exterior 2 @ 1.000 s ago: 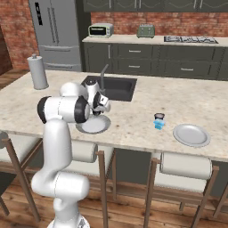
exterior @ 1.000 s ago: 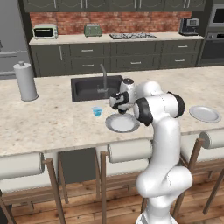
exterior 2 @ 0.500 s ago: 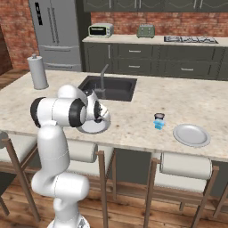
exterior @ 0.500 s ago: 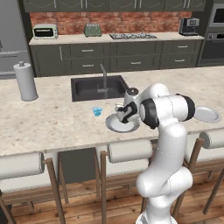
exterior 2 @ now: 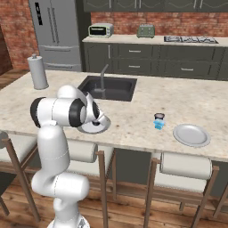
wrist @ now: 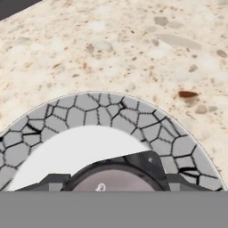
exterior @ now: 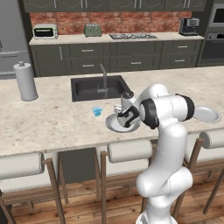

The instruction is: Place two yogurt containers on each plate.

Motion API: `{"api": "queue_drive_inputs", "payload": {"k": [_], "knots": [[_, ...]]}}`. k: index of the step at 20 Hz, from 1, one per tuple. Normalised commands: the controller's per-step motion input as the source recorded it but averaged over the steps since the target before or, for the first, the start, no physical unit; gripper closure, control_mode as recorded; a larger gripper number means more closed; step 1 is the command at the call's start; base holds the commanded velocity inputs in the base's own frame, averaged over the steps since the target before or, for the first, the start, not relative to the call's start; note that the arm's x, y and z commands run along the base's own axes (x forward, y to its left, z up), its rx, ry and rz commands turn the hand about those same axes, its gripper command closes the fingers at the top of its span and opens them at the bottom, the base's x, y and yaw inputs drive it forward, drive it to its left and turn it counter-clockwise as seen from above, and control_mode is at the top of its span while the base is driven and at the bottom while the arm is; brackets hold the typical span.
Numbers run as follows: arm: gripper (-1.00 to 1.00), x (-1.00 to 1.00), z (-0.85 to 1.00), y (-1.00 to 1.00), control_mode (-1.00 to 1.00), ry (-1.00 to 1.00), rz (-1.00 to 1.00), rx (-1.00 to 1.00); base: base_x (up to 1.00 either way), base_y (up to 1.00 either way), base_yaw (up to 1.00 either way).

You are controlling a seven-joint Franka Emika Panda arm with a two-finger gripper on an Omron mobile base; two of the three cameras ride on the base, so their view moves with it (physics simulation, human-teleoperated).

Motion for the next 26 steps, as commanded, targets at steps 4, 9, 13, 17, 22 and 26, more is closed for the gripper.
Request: {"api": "queue_drive_inputs", "payload": {"k": [4, 9, 13, 17, 22, 26], "knots": [[1.0, -0.1, -0.03, 0.0, -1.0, 0.1, -0.12, 0.01, 0.0, 0.0, 0.0], [1.0, 0.01, -0.01, -0.03, -1.0, 0.04, -0.09, 0.0, 0.0, 0.0, 0.0], [1.0, 0.02, 0.0, -0.02, -1.0, 0.02, -0.06, 0.02, 0.0, 0.0, 0.0], [1.0, 0.0, 0.0, -0.01, -1.0, 0.02, -0.03, 0.04, 0.0, 0.0, 0.0], [-1.0, 0.0, -0.03, -0.01, -1.0, 0.0, -0.01, 0.03, 0.0, 0.0, 0.0], [-1.0, 0.0, -0.02, -0.07, -1.0, 0.0, 0.0, 0.0, 0.0, 0.0, 0.0]]}}
